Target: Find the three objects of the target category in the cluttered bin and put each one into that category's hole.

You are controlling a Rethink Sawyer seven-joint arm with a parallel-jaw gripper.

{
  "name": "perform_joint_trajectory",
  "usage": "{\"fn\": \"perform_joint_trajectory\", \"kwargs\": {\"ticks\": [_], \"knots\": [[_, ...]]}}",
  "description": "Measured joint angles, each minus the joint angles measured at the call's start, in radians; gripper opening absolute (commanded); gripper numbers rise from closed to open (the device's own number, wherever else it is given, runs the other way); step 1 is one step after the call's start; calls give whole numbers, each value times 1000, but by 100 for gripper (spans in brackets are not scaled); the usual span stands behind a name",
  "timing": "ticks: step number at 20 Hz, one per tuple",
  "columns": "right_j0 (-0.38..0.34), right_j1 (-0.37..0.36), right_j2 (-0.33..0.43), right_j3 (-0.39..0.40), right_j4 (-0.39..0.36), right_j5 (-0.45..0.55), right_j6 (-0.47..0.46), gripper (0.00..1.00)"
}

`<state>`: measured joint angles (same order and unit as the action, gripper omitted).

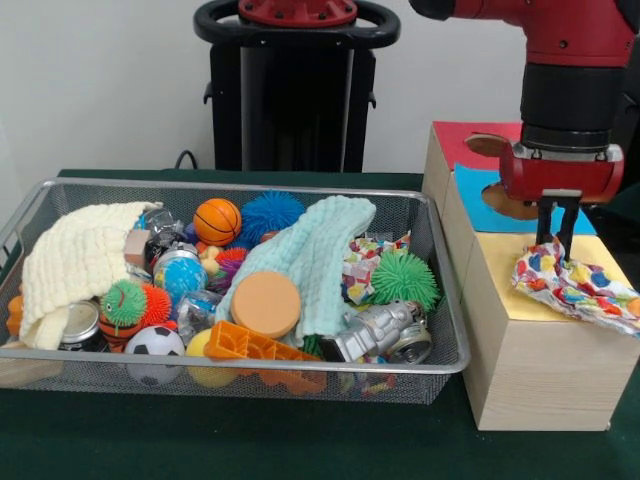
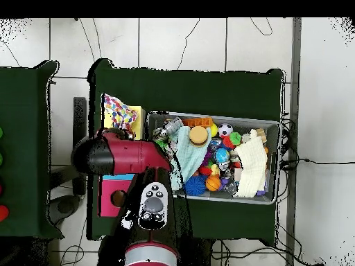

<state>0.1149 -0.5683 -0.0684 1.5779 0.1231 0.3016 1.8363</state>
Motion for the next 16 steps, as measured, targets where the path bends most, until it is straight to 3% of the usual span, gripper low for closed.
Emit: {"fn": "perform_joint_trajectory", "kwargs": {"ticks": [16], "knots": [[-17,-54,11,-12,-42,141,0,0]]}}
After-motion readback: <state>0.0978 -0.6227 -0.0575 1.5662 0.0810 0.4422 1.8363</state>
